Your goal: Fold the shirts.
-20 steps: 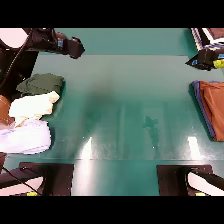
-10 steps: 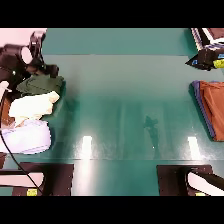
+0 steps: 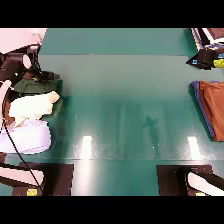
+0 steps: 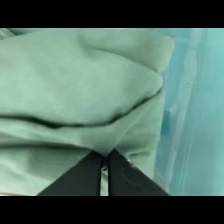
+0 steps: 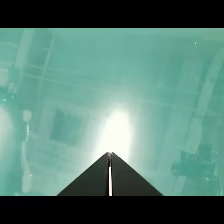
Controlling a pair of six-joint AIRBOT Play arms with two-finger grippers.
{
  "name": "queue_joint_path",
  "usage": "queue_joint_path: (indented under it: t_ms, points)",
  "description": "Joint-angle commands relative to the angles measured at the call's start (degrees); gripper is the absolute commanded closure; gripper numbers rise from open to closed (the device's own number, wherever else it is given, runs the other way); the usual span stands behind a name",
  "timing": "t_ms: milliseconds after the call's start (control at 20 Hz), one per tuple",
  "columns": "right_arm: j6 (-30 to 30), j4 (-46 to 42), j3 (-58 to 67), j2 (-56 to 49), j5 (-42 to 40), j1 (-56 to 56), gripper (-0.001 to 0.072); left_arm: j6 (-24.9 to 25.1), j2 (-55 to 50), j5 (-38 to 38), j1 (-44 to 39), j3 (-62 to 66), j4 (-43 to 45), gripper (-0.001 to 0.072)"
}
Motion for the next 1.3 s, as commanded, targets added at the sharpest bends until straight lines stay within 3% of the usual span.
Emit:
queue_joint_path:
  t_ms: [0,200,450,650,750,850,900,950,1000,1250]
  points:
    - [0.0,0.1,0.1,0.0,-0.7,0.0,0.0695,-0.2,4.3,-3.0,-0.2,6.7,-0.2,0.0679]
    - [0.0,1.8,0.1,1.0,-2.8,0.1,0.0695,1.5,17.5,-8.6,-4.4,17.4,-0.5,0.068]
    - [0.0,3.5,0.1,5.8,-13.7,0.1,0.0695,3.4,28.2,-19.6,-18.4,22.6,-0.5,0.068]
    - [0.0,3.4,0.1,10.1,-18.4,0.1,0.0695,3.4,24.4,-21.0,-34.6,20.7,-0.5,0.068]
    - [0.0,3.0,0.1,11.7,-18.5,0.0,0.0695,3.5,18.7,-18.1,-42.2,20.3,-1.2,0.0678]
    - [0.0,2.9,0.1,13.4,-18.2,-0.4,0.0695,6.8,13.2,-12.7,-46.8,20.3,-4.5,0.0676]
    - [0.0,2.9,0.1,14.0,-18.0,-0.4,0.0695,8.4,11.1,-9.7,-47.9,20.3,-6.0,0.0638]
    - [0.0,2.9,0.1,14.7,-18.0,-0.4,0.0695,8.3,10.1,-7.7,-48.0,20.3,-6.2,0.0388]
    - [0.0,2.8,0.1,15.3,-17.7,-0.4,0.0695,8.1,10.1,-7.0,-47.4,20.3,-5.2,0.0301]
    - [0.0,1.4,0.1,16.5,-16.5,-0.4,0.0695,3.4,12.6,-16.5,-33.4,21.4,-2.4,0.0299]
